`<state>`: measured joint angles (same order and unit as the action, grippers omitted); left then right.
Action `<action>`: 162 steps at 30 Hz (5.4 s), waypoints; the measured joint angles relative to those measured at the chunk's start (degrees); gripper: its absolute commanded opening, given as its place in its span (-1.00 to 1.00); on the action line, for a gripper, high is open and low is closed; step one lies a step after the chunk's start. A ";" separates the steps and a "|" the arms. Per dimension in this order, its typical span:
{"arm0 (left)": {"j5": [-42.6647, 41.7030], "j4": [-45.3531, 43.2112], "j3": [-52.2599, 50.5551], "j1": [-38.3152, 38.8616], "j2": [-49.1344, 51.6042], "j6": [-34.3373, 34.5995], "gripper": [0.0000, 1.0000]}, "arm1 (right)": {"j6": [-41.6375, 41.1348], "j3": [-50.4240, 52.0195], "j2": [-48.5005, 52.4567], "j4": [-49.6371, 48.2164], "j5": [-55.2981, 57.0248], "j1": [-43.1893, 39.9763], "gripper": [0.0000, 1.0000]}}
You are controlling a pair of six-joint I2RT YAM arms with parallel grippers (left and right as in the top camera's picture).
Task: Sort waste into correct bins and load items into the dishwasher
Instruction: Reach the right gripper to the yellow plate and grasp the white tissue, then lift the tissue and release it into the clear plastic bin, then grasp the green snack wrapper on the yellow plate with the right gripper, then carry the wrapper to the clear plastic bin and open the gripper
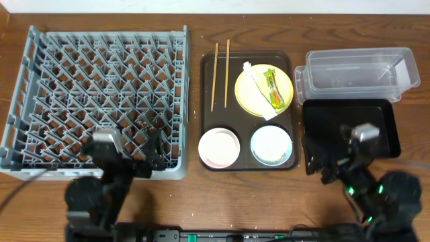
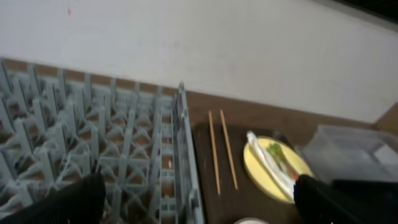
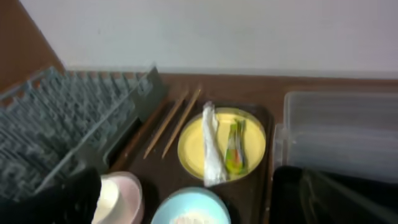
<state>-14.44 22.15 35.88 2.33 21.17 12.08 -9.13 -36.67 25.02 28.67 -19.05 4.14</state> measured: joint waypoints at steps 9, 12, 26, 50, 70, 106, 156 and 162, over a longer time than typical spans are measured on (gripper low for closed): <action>-0.72 17.59 26.67 0.00 25.42 0.13 0.96 | -0.74 -27.45 36.30 19.56 -4.35 0.00 0.99; -1.16 18.45 28.04 0.00 28.89 0.15 0.96 | -0.87 -29.18 42.03 16.96 -10.05 0.07 0.98; -10.56 24.24 28.09 0.04 33.86 1.22 0.96 | -1.95 -44.17 72.28 17.25 9.64 18.40 0.36; -10.95 26.97 28.09 0.04 34.05 1.22 0.96 | -10.12 -44.17 85.59 7.54 20.31 17.53 -0.98; -10.97 26.95 28.09 0.04 34.07 1.22 0.96 | -44.68 -45.13 73.20 8.09 31.80 -3.91 -0.97; -10.97 26.97 28.09 0.04 34.14 1.22 0.96 | -6.25 -44.22 87.30 1.05 30.36 19.74 0.42; -10.97 26.99 28.09 0.04 34.14 1.25 0.96 | -28.98 -44.63 71.01 8.50 18.21 -6.49 0.66; -10.97 26.97 28.09 0.04 34.14 1.25 0.95 | -16.44 -44.98 59.34 19.56 4.92 -2.60 0.36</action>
<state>-25.41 49.12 63.96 2.37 55.31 13.32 -25.56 -81.65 84.36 48.23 -14.13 1.54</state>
